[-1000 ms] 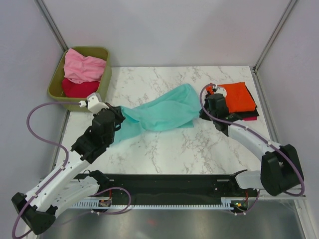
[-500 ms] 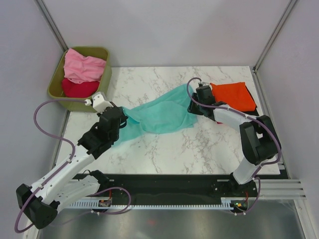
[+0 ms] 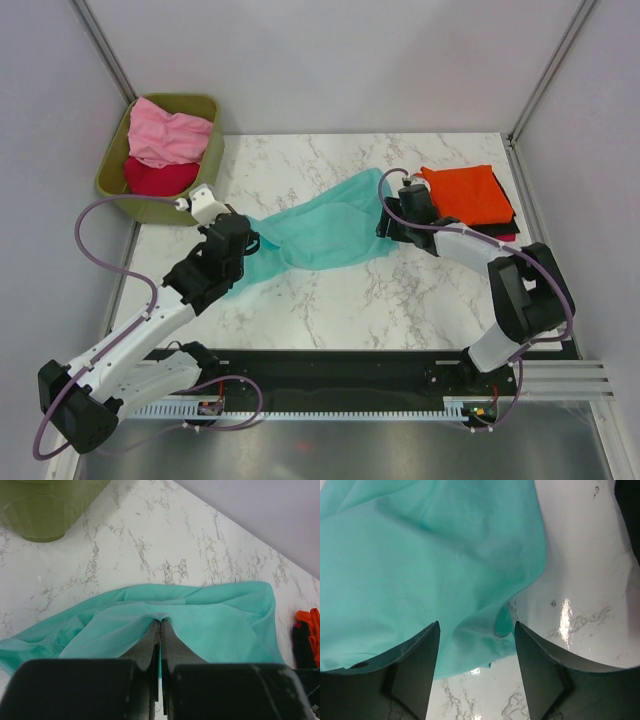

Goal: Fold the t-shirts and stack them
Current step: Flatten the tshirt out

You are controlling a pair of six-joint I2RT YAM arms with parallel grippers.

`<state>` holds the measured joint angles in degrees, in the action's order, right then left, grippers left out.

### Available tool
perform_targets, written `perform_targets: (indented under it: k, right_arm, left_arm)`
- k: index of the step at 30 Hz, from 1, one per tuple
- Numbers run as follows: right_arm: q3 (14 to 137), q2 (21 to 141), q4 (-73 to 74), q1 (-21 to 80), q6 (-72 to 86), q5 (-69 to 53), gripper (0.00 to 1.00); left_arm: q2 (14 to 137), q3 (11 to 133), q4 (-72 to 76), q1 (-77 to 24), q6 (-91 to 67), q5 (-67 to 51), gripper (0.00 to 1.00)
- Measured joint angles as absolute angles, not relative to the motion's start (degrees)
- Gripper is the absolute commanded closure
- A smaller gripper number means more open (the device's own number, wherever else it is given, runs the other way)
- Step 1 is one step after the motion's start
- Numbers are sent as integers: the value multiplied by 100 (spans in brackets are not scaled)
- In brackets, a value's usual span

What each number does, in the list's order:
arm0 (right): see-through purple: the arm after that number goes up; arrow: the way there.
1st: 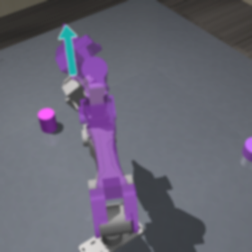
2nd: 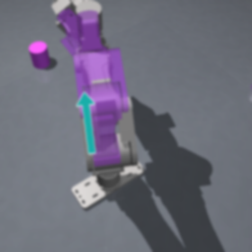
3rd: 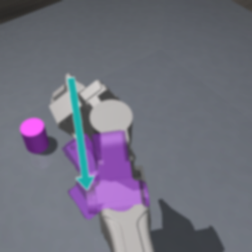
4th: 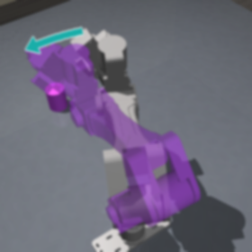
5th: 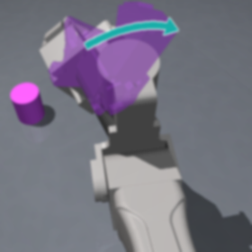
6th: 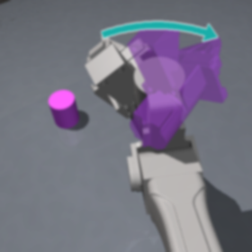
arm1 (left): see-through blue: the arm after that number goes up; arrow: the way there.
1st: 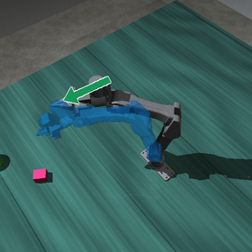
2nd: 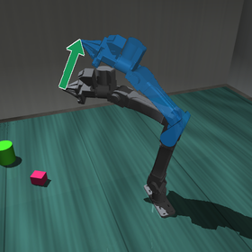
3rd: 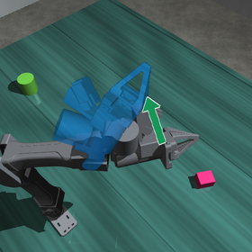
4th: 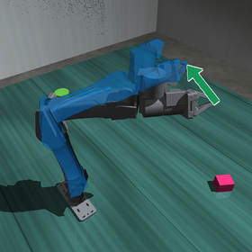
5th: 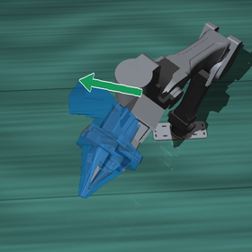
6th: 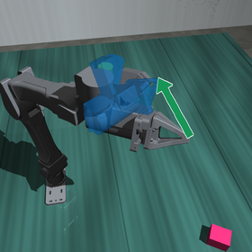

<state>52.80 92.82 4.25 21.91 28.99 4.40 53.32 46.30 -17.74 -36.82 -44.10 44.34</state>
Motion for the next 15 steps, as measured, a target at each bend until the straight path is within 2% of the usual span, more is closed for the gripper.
perform_targets:
  k: [3, 8, 15]
  right_arm:
    - [5166, 9137, 432, 2147, 2912, 537, 31]
    - [4925, 8683, 427, 1942, 2971, 674, 52]
    - [4543, 8486, 290, 1739, 3094, 526, 45]
  left_arm:
    - [5332, 4630, -1772, -3682, -4410, 4451, 98]
    - [5332, 4630, -1769, -3682, -4410, 4462, 98]
    - [5411, 4630, -1763, -3671, -4410, 4491, 98]
